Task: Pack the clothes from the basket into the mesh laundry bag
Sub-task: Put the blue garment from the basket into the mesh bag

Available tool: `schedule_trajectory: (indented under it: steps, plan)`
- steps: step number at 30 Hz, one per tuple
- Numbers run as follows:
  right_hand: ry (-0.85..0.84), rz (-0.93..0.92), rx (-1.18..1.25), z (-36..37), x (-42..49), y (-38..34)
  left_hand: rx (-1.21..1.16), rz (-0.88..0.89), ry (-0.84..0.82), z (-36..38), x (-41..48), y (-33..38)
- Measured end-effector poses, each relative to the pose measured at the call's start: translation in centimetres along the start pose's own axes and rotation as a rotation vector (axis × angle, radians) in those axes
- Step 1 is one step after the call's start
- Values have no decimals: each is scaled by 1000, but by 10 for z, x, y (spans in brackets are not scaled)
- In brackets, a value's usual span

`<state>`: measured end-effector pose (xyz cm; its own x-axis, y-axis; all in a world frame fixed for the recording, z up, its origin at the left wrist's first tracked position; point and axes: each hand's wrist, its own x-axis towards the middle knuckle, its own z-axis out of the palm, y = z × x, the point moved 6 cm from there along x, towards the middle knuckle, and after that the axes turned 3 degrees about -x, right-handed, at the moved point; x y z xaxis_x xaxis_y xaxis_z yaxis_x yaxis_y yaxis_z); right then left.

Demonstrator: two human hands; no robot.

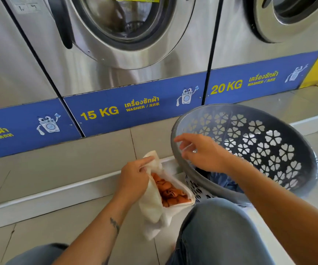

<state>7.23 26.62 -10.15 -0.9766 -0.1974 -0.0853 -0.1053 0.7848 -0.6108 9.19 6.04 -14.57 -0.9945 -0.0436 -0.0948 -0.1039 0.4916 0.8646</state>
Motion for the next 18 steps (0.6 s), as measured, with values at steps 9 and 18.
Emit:
schedule_trajectory:
  steps: [9,18]
  plan:
    - [-439,369,-398,32,40,156,29,-42,53,32,37,2]
    - [-747,509,-844,81,85,230,-102,-153,18,52,57,-12]
